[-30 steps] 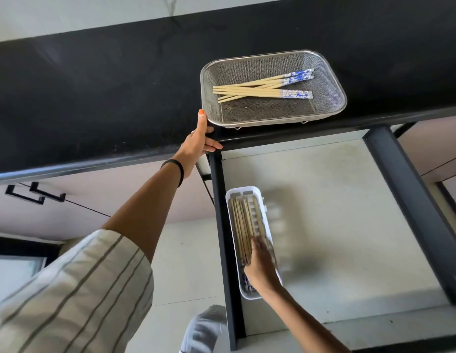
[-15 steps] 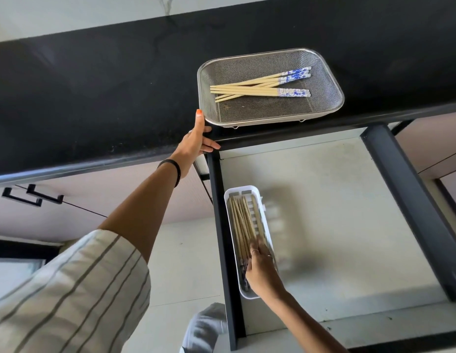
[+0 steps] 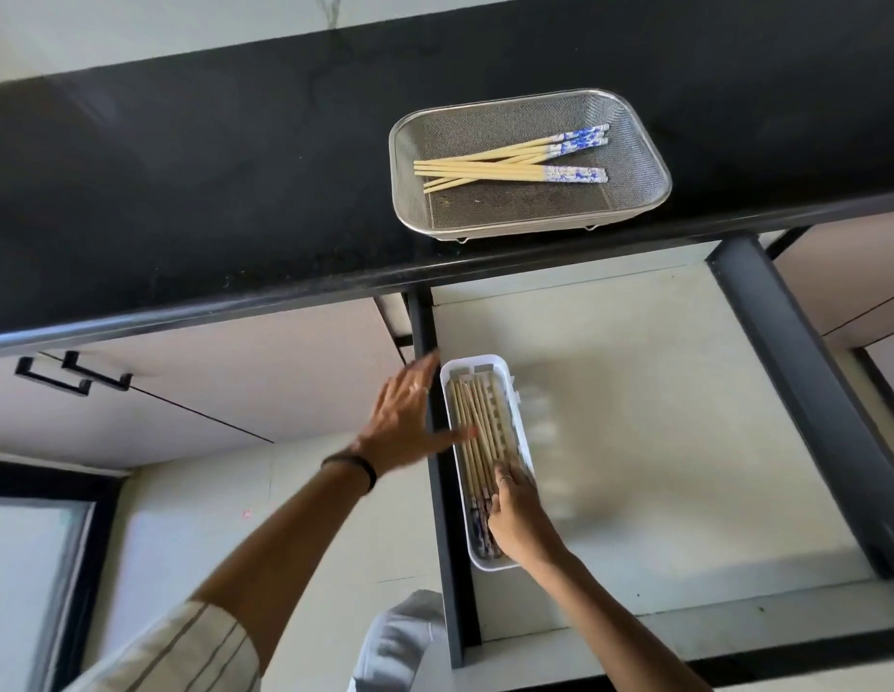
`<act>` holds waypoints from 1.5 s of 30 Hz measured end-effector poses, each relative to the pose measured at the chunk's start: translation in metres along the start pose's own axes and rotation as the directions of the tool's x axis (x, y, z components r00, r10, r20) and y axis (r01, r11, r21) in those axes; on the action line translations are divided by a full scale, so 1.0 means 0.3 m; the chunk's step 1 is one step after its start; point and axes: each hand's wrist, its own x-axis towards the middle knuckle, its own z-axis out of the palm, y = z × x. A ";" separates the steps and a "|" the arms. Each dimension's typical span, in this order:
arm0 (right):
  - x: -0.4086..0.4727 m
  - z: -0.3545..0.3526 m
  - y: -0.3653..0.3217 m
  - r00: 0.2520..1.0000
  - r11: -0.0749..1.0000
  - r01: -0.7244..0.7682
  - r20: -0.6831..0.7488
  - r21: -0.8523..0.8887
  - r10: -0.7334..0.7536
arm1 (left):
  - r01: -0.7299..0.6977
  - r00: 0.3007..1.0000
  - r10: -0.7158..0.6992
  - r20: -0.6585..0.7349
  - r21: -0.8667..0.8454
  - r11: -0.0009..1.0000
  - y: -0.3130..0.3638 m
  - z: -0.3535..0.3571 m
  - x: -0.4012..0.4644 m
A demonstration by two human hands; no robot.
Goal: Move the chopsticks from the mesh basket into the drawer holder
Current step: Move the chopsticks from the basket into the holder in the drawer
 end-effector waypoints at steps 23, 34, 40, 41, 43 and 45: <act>0.020 -0.004 0.001 0.986 0.994 -0.100 0.127 -0.053 0.106 | 0.040 0.945 -0.183 0.271 0.459 0.888 0.009 0.200 -0.122; 0.009 0.017 -0.018 0.996 0.996 -0.086 0.038 0.019 0.086 | 0.054 0.915 -0.222 0.338 0.441 0.896 0.012 0.189 -0.113; 0.008 0.046 0.005 1.000 0.989 0.006 -0.012 -0.150 -0.008 | 0.049 0.868 -0.262 0.421 0.453 0.890 0.022 0.169 -0.097; 0.009 0.048 0.008 1.000 0.984 0.016 0.011 -0.176 -0.014 | 0.051 0.866 -0.265 0.424 0.453 0.890 0.024 0.167 -0.093; 0.012 0.053 0.008 0.999 0.975 0.033 0.033 -0.221 -0.026 | 0.051 0.861 -0.270 0.431 0.455 0.889 0.024 0.162 -0.085; 0.014 0.055 0.000 0.999 0.970 0.024 0.032 -0.243 -0.017 | 0.053 0.860 -0.272 0.431 0.455 0.889 0.018 0.155 -0.077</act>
